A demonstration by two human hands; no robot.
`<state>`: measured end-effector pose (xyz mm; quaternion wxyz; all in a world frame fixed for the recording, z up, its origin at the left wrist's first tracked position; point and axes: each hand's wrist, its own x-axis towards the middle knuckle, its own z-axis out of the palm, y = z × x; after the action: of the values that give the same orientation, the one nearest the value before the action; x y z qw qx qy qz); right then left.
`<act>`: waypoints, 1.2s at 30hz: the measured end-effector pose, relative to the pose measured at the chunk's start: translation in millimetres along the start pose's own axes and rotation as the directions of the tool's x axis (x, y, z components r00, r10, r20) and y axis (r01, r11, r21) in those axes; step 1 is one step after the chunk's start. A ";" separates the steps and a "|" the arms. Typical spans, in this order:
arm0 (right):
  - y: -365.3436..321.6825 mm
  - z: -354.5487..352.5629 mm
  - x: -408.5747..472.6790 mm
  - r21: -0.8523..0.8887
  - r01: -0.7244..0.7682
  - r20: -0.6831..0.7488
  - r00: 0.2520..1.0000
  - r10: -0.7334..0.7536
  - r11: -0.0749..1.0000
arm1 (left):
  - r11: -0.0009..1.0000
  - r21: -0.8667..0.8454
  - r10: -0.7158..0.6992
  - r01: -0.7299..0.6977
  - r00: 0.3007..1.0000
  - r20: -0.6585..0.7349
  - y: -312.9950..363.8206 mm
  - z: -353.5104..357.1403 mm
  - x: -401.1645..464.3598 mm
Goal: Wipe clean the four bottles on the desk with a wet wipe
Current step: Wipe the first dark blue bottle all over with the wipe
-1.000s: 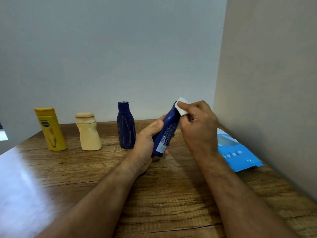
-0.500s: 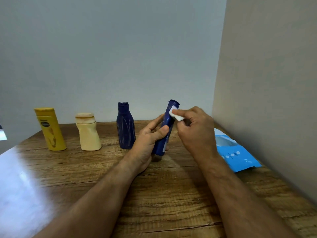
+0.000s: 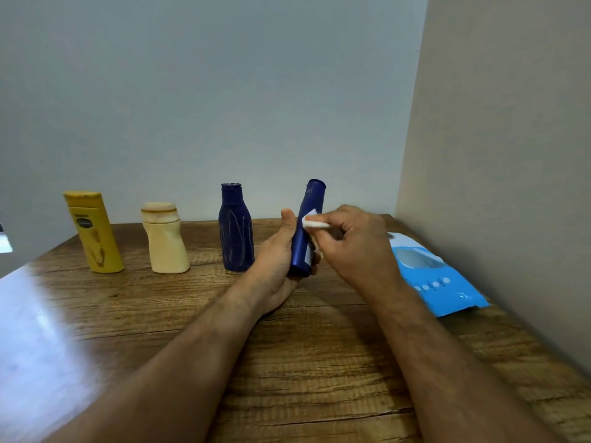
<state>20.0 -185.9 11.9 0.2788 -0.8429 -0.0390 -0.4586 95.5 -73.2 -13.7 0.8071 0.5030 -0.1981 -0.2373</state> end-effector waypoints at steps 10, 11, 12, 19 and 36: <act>0.5 -1.9 -0.2 0.159 -0.132 0.127 0.986 0.112 0.979 | 0.984 0.177 0.018 -0.013 0.999 -0.029 -2.6 3.6 0.1; -0.4 -4.3 -1.1 0.196 -0.158 0.211 0.971 0.116 0.968 | 0.986 0.166 0.019 -0.013 0.999 -0.033 -1.7 3.7 0.5; -1.4 -6.6 -2.1 0.212 -0.179 0.286 0.951 0.115 0.961 | 0.987 0.158 0.018 -0.011 0.999 -0.038 -1.0 3.9 0.8; -0.3 -1.7 5.0 0.070 -0.159 -0.006 0.987 0.159 0.985 | 0.987 0.159 0.023 -0.016 0.999 -0.042 -1.2 3.2 2.3; 6.3 -3.8 4.4 0.020 -0.129 -0.021 0.991 0.130 0.991 | 0.985 0.128 0.133 -0.120 0.986 -0.100 0.8 2.1 1.6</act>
<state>21.7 -194.0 14.3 0.3163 -0.8359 0.0145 -0.4484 95.8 -75.4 -12.0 0.7980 0.5497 -0.1998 -0.1455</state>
